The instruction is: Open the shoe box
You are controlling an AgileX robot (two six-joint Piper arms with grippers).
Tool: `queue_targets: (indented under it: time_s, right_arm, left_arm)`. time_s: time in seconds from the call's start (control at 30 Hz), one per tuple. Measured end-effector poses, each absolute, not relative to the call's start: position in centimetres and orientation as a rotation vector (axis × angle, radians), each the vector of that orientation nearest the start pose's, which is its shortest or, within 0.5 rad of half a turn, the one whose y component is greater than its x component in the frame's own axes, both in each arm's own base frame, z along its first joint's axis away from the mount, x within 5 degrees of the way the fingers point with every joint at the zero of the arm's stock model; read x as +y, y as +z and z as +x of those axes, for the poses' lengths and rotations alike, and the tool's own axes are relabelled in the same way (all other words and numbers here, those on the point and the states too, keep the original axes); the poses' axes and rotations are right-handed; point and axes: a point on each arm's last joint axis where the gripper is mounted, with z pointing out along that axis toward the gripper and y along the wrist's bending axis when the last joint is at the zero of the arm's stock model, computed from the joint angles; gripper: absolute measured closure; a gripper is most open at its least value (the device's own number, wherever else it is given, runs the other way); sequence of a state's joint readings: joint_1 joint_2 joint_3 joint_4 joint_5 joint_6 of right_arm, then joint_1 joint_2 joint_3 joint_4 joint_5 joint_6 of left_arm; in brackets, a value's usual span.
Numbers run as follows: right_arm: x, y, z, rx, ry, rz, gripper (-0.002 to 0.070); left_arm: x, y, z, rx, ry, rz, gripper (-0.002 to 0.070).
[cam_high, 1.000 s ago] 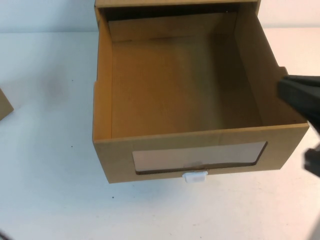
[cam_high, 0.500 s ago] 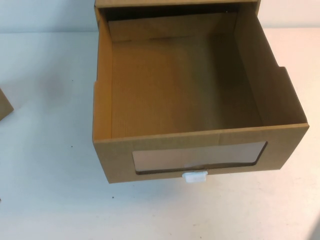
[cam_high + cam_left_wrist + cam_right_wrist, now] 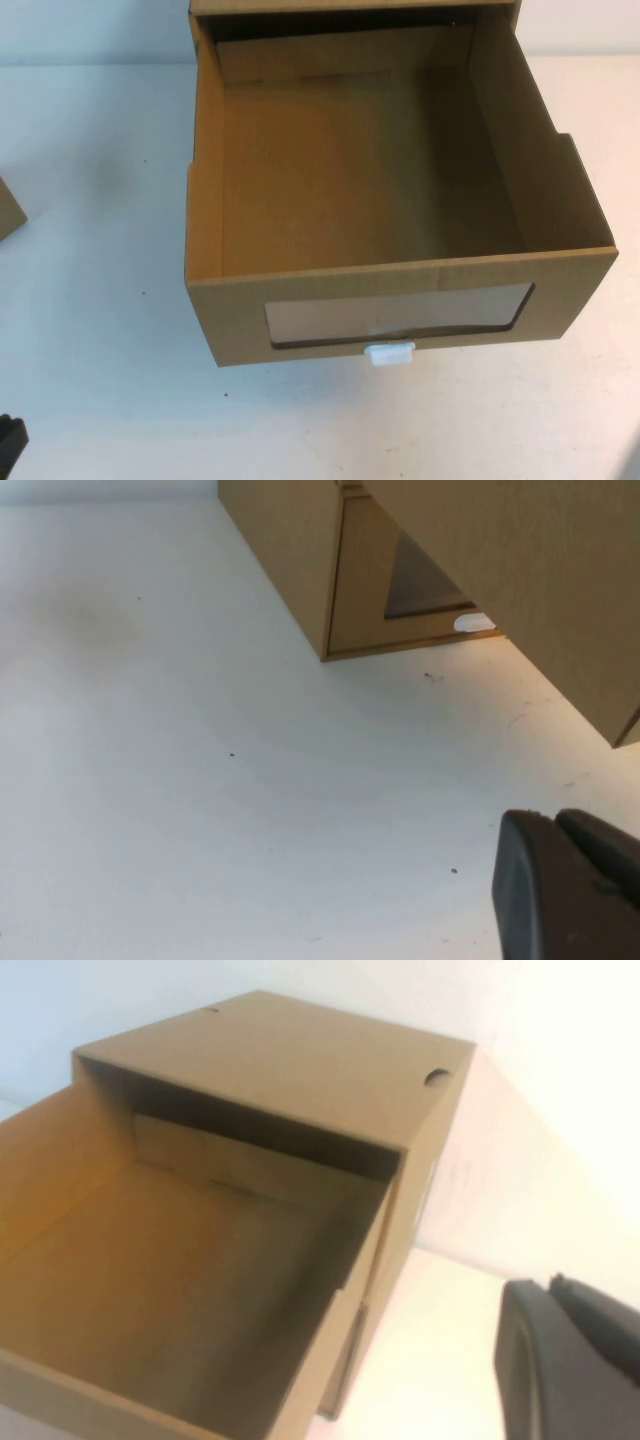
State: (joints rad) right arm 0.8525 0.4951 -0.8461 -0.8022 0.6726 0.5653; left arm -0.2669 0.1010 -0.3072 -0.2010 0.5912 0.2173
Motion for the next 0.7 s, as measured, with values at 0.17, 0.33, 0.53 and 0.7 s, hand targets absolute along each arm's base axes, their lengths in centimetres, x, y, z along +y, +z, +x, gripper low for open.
queue_targets:
  time_s: [0.17, 0.33, 0.53, 0.7]
  right_arm:
    - [2.44, 41.24, 7.62, 1.571, 0.174, -0.432, 0.0694]
    - [2.44, 41.24, 7.62, 1.571, 0.174, -0.432, 0.0694]
    - [2.35, 41.12, 7.65, 1.585, 0.164, -0.427, 0.0694]
    - [2.12, 40.25, 7.85, 1.648, 0.123, -0.417, 0.0694]
  left_arm:
    - [-2.13, 25.7, 3.88, 1.835, -0.255, 0.373, 0.0678]
    - [-2.14, 25.7, 3.88, 1.835, -0.259, 0.372, 0.0678]
    - [-2.14, 25.69, 3.87, 1.837, -0.259, 0.372, 0.0678]
    - [-2.14, 25.69, 3.87, 1.837, -0.26, 0.371, 0.0678]
